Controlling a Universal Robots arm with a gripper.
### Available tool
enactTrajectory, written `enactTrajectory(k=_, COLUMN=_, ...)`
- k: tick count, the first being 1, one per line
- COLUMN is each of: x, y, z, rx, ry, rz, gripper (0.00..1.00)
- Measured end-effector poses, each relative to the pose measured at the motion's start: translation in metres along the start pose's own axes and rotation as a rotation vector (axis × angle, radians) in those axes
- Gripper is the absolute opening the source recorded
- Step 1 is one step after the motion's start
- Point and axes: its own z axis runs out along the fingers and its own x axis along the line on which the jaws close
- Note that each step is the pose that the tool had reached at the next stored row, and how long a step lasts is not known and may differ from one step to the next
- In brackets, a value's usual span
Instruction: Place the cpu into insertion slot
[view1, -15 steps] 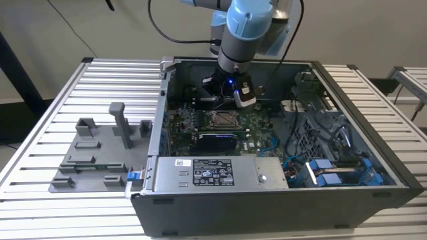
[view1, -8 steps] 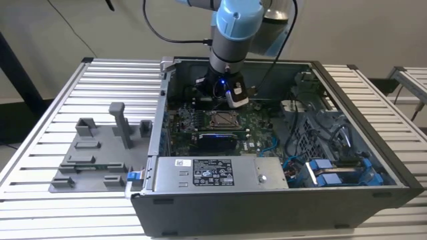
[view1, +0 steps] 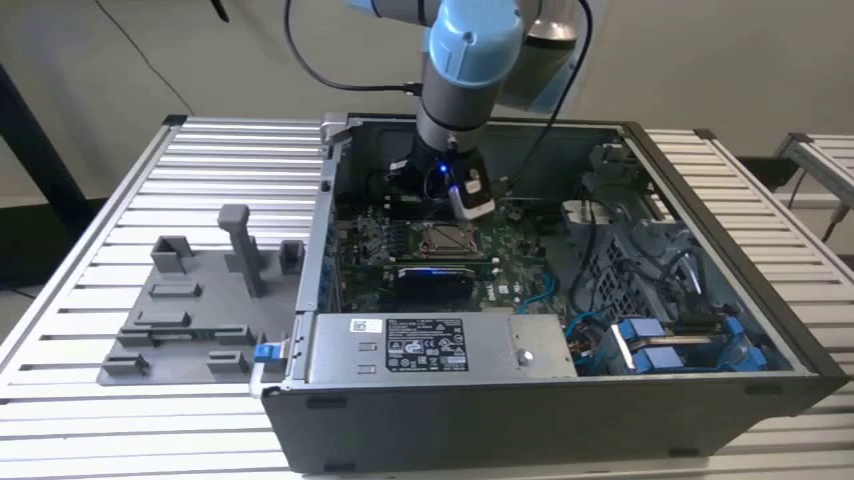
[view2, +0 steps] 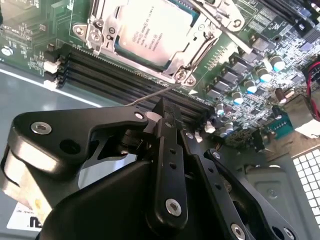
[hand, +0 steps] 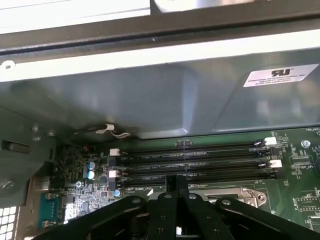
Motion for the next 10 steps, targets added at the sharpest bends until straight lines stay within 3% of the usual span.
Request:
enactTrajectory(k=5, x=-0.0006, y=-0.0021, z=0.0056, rx=-0.0007, ry=-0.0083, rz=-0.004, gripper=0.11)
enactTrajectory(k=10, x=-0.0024, y=-0.0029, z=0.0079, rx=-0.0006, ry=-0.0102, rz=-0.005, gripper=0.11)
